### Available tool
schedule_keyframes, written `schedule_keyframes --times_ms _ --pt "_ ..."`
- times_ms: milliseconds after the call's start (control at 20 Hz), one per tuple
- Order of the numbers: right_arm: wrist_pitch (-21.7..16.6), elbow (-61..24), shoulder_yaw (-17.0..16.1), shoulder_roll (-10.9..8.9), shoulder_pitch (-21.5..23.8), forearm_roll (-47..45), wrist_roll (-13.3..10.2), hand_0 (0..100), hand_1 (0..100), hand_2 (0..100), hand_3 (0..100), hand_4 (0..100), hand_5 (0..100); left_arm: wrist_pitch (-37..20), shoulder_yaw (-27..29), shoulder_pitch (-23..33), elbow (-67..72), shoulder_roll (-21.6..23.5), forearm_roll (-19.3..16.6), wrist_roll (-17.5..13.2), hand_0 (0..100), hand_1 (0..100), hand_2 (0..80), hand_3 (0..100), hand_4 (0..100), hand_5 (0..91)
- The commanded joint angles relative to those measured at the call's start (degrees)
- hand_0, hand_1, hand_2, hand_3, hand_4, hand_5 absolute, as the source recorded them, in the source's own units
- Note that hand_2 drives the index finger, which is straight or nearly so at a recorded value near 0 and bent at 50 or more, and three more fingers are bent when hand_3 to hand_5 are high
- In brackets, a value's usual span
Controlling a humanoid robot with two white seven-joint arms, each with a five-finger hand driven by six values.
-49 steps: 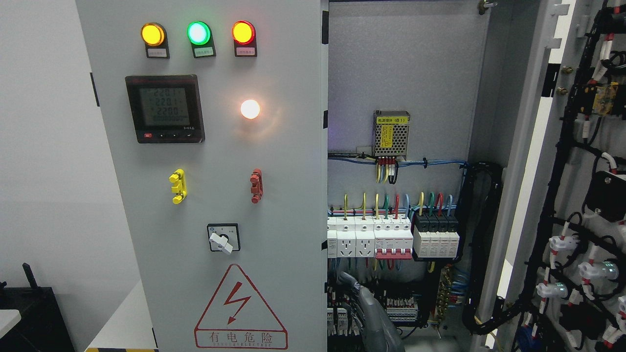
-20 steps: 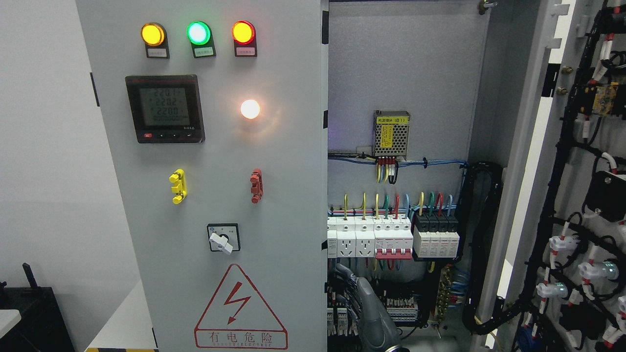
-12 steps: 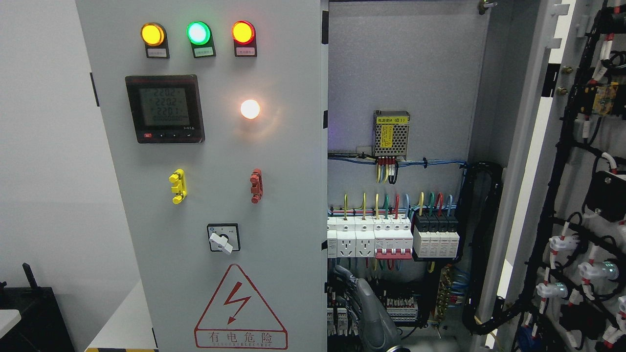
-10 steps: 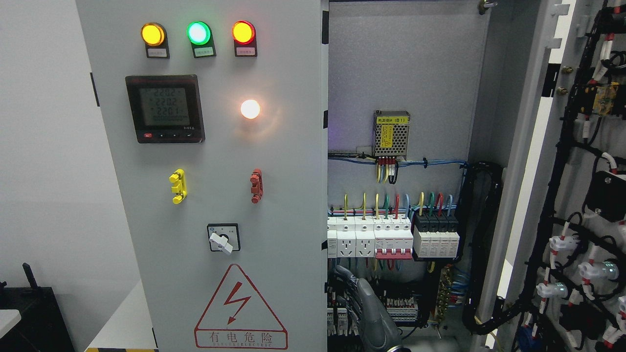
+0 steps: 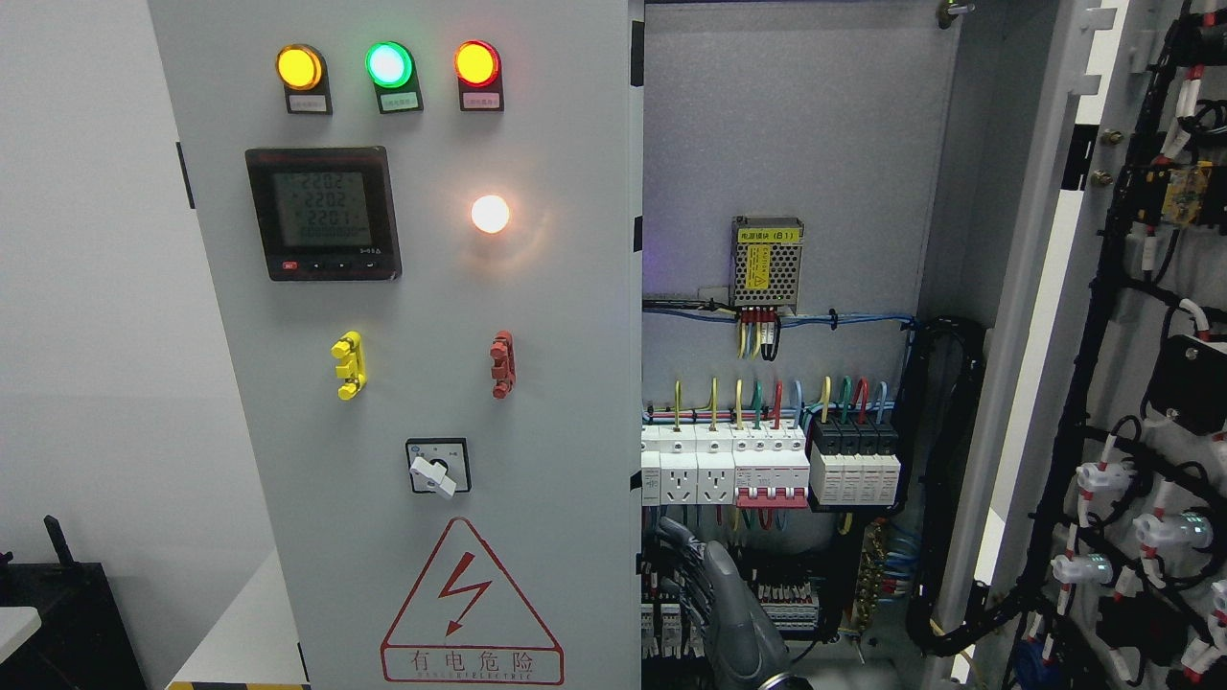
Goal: Open door with both hands
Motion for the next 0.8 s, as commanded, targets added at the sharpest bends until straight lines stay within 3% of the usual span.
schedule_keyframes --times_ms 0,551,752 --pt "-0.06 -0.40 0.84 -0.65 0.02 -0.23 0.13 0 0 0 0 0 0 0.01 -0.01 0.00 0.00 -0.04 0.00 0.01 0 0 0.0 0 3 0.0" --pt "-0.06 -0.40 1.55 -0.74 -0.68 -0.23 0.22 0 0 0 0 0 0 -0.07 -0.01 0.00 0.00 -0.04 0.00 0.01 0 0 0.0 0 3 0.0" --pt "-0.06 -0.49 1.55 -0.65 -0.69 -0.32 1.27 0 0 0 0 0 0 0.01 -0.01 0.00 0.00 -0.04 0.00 0.01 0 0 0.0 0 3 0.0"
